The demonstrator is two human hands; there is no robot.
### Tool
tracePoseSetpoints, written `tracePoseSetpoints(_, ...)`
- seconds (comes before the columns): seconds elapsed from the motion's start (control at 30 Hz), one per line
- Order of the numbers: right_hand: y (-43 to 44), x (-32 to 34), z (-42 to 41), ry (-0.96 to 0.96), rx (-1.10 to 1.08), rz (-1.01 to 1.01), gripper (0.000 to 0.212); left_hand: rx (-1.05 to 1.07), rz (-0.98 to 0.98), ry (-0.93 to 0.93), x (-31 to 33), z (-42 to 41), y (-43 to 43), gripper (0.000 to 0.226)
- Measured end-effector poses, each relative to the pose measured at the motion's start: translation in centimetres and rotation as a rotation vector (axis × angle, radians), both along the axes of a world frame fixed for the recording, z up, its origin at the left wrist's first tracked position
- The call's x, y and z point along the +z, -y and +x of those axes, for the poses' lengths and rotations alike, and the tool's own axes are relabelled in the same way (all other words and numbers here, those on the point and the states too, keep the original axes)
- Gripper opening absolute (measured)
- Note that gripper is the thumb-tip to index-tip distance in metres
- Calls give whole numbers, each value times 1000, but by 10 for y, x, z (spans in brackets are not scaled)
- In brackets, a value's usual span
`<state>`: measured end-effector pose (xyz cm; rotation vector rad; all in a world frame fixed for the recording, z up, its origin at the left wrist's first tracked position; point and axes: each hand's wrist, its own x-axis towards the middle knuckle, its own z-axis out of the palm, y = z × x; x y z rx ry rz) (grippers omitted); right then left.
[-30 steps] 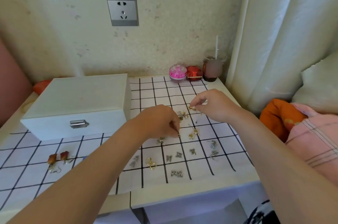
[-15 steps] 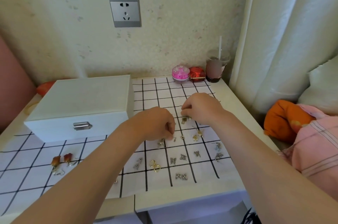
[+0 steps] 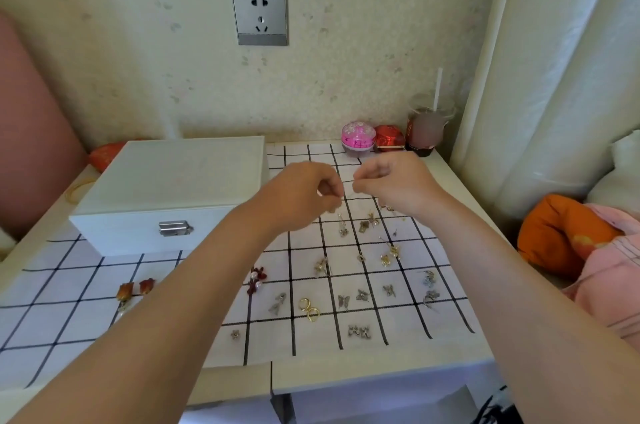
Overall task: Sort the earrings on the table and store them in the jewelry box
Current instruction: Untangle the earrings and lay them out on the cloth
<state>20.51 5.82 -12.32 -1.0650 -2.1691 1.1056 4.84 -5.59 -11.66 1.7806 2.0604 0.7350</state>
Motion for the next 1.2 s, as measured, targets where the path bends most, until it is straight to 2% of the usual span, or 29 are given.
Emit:
tracePoseSetpoints(0.07,2,9,5,-156,26,-91,22,40,70,66,5,-1,-3,7)
tracePoseSetpoints(0.13,4,15,10,-198,82,-152,30,70,123,140,8,2,-7,8)
tracePoseSetpoints(0.27,5,16,17,-162,174,-165,23,137,178,323,16,14,-14,9)
tracePoseSetpoints(0.4,5,17,25,-209,151,-192,17,194,214,439,23,26,-18,8)
tracePoseSetpoints(0.6,-1,17,39,-248,88,-249,16,132,99,522,26,34,-24,11)
tracePoseSetpoints(0.67,-5,16,47,-169,65,-224,10,98,61,376,21,32,-25,13)
tracePoseSetpoints(0.73,-8,14,56,-39,49,-157,3,90,-3,99,9,25,-25,12)
tracePoseSetpoints(0.8,-10,10,65,64,38,-110,4,123,-93,-128,-6,17,-24,12)
tracePoseSetpoints(0.87,-13,6,71,142,36,-85,6,137,-162,-263,-20,10,-24,14)
tracePoseSetpoints(0.97,-19,1,79,254,54,-56,6,126,-175,-352,-29,11,-27,19)
tracePoseSetpoints(1.2,-30,-17,81,427,82,-60,8,136,-111,-377,-35,22,-35,12)
